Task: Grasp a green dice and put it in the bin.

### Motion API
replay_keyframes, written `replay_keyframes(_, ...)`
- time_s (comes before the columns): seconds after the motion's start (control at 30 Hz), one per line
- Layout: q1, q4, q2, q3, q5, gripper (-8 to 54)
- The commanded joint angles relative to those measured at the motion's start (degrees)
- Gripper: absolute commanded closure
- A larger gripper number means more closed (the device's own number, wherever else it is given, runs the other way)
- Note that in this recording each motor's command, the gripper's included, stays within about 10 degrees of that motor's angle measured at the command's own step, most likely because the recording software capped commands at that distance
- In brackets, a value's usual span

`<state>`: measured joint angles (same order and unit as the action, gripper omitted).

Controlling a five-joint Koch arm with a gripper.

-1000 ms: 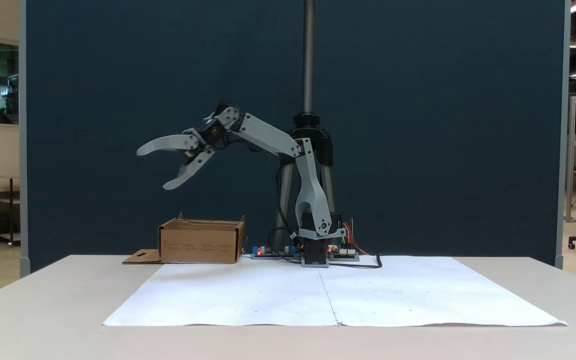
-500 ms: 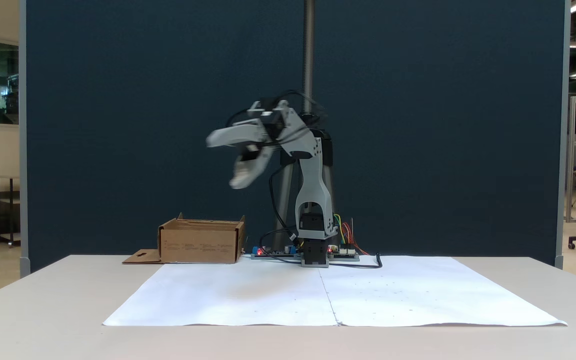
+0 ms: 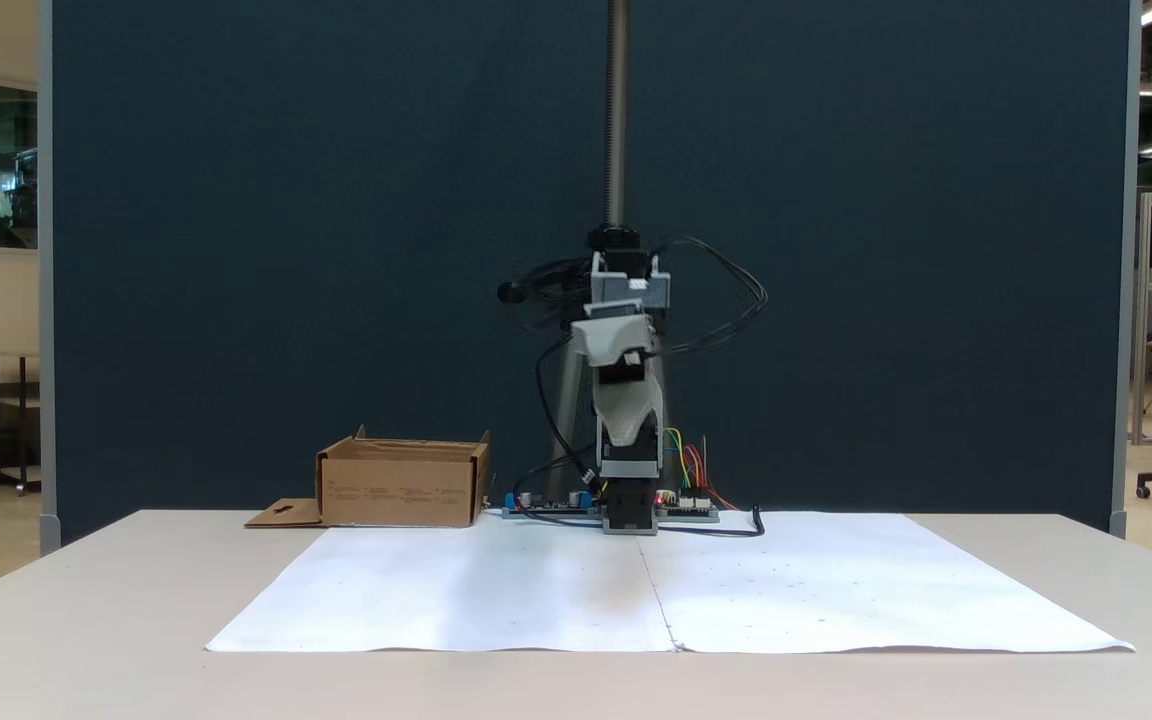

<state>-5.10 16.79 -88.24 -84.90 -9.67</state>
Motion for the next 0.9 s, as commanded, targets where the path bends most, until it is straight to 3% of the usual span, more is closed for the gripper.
replay_keyframes(0.0,1.67,-9.47,-5.71,-1.93,0.62,-0.2)
replay_keyframes(0.23,4.39,-22.92,-12.66,-20.30,10.63,-0.1)
replay_keyframes(0.6,4.22,-43.31,-22.85,-44.38,10.72,0.1)
replay_keyframes(0.87,4.92,-58.96,-23.29,-62.58,10.81,0.2)
